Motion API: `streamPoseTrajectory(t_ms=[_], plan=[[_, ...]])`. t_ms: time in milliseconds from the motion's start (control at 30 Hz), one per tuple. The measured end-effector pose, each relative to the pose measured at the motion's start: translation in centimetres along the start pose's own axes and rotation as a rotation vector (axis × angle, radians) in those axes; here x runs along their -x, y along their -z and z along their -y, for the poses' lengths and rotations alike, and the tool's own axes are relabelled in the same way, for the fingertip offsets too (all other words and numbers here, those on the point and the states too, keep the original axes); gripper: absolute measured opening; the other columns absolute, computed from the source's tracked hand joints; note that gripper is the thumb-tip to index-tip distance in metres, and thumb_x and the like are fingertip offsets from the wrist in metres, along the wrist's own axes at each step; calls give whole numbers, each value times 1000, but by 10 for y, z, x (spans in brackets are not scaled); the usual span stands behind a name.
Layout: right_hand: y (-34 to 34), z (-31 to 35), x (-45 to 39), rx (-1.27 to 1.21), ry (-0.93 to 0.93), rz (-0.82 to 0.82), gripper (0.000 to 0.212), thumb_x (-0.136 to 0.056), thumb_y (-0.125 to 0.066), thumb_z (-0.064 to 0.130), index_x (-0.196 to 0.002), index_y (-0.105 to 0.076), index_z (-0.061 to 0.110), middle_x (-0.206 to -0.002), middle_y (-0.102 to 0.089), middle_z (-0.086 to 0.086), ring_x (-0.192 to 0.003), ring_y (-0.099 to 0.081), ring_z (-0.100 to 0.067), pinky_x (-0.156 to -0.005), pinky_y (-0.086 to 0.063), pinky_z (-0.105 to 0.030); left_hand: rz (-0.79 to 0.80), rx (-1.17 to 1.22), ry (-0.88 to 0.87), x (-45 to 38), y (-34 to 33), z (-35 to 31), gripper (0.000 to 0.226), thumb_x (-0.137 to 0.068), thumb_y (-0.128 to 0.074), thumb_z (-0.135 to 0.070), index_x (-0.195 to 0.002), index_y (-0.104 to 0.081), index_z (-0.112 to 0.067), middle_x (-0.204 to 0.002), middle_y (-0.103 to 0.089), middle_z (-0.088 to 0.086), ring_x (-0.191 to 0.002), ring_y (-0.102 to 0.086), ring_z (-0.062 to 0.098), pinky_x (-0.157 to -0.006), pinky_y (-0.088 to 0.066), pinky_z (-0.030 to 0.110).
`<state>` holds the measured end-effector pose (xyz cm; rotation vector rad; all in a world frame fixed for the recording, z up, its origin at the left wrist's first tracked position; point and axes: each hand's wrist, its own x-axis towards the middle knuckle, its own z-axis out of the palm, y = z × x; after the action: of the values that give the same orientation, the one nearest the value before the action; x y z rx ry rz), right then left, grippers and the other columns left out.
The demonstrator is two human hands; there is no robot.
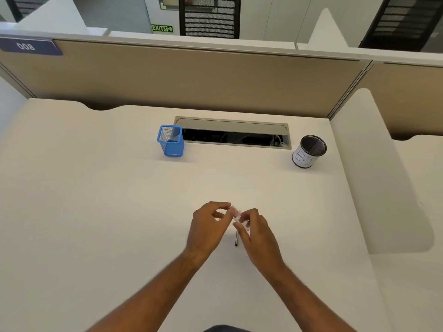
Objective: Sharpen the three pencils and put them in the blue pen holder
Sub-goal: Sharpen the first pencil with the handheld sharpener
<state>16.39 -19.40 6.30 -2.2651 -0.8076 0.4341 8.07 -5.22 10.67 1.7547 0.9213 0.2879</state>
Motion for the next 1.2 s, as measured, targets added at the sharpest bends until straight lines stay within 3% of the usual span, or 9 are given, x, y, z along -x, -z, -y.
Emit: streamPoseTrajectory(t_ms=[100, 167, 300, 433, 633, 767, 867, 1000, 1200], plan=[[-1, 4, -1, 26, 17, 35, 19, -105, -55, 51, -110, -45, 35, -102, -60, 23, -93, -57, -9, -76, -56, -34, -23, 4, 29, 1, 5, 0, 8, -98, -77, -35, -105, -81, -37, -112, -79, -21, -98, -74, -3, -75, -52, 5], [-2, 6, -1, 33, 23, 41, 20, -104, -56, 51, -110, -46, 34, -101, -59, 24, -92, -57, -9, -76, -56, -34, -19, 34, 36, 2, 7, 1, 6, -97, -78, -33, -99, -81, -38, -108, -80, -21, -98, -75, -2, -81, -54, 10], [-2, 8, -1, 52, 12, 53, 23, -103, -58, 50, -112, -47, 32, -104, -62, 19, -92, -57, -10, -77, -57, -33, -27, 88, 95, -1, 8, 5, 6, -93, -80, -34, -95, -86, -35, -101, -84, -20, -96, -78, 4, -88, -67, 32], [-2, 10, -1, 52, -6, 70, 25, -104, -57, 50, -116, -48, 31, -106, -61, 18, -93, -59, -11, -77, -58, -32, 5, 129, 118, -2, 12, 0, 27, -96, -78, -26, -76, -82, -42, -86, -82, -27, -89, -79, 8, -77, -64, 26], [-1, 11, -2, -12, -20, 67, 20, -106, -55, 46, -120, -46, 35, -111, -61, 16, -102, -60, -7, -80, -57, -30, -4, 332, 227, -4, 18, 1, 17, -97, -72, -17, -95, -88, -21, -98, -87, -6, -98, -83, 21, -83, -67, 42], [-3, 12, -4, -117, -39, 97, 18, -106, -55, 45, -120, -45, 41, -117, -57, 29, -110, -57, 1, -85, -53, -24, 62, 507, 289, -3, 22, 2, 17, -98, -71, -14, -102, -87, -14, -106, -86, 4, -107, -81, 27, -75, -62, 30], [-4, 14, -5, -219, -43, 89, 19, -106, -55, 46, -123, -48, 41, -121, -55, 34, -110, -59, -4, -86, -55, -29, 117, 492, 244, -1, 25, 6, 21, -105, -66, -25, -113, -85, -21, -117, -84, -5, -114, -77, 23, -86, -62, 33], [0, 24, -6, -453, -77, 121, 18, -106, -56, 47, -123, -54, 43, -126, -62, 27, -117, -63, -6, -93, -59, -36, 231, 297, 158, 4, 26, 11, 32, -98, -75, -47, -129, -76, -39, -128, -78, -20, -124, -70, 9, -106, -56, 35], [2, 29, -6, -531, -53, 169, 20, -107, -56, 45, -127, -58, 40, -126, -68, 19, -116, -67, -9, -88, -62, -31, 218, 213, 136, 5, 25, 9, 37, -96, -79, -44, -131, -71, -41, -125, -74, -22, -110, -74, 5, -95, -58, 28]])
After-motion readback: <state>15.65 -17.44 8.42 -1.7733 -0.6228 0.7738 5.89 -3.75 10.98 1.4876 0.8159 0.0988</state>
